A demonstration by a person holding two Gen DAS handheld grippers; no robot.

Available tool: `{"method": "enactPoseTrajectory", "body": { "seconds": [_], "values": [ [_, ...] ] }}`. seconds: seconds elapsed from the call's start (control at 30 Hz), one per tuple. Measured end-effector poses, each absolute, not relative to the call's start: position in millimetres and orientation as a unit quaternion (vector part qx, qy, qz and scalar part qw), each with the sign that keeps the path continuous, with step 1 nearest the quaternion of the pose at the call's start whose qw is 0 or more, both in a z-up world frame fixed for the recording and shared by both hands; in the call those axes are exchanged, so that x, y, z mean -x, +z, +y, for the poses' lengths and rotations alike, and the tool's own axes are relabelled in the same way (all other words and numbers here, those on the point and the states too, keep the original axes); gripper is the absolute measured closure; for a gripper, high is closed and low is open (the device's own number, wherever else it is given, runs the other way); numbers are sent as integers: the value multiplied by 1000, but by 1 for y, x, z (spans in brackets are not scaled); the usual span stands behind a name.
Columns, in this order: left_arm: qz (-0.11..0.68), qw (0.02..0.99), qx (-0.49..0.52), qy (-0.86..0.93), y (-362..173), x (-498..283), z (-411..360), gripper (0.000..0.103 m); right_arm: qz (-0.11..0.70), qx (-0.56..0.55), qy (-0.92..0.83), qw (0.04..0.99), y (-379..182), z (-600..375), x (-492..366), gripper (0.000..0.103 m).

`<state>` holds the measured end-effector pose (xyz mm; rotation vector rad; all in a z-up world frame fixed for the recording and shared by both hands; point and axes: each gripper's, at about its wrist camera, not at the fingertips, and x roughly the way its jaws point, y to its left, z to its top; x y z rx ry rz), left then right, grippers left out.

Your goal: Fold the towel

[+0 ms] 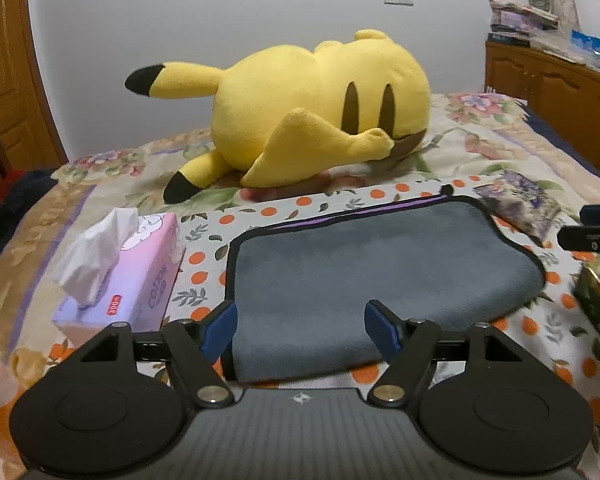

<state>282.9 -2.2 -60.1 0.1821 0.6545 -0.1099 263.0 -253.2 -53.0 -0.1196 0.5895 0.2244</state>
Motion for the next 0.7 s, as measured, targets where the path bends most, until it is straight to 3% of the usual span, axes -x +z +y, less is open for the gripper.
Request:
{"method": "enactPoseTrajectory", "body": {
  "seconds": [0.3,0.7],
  "values": [
    [319,941,-94,-58,-48,-242,-5,18,282,49,113,951,-37,-254,-231,53],
    [318,943,-86,-56,-31,-193,-2,12,275,42,118,953,-23,-253,-185,50]
  ]
}}
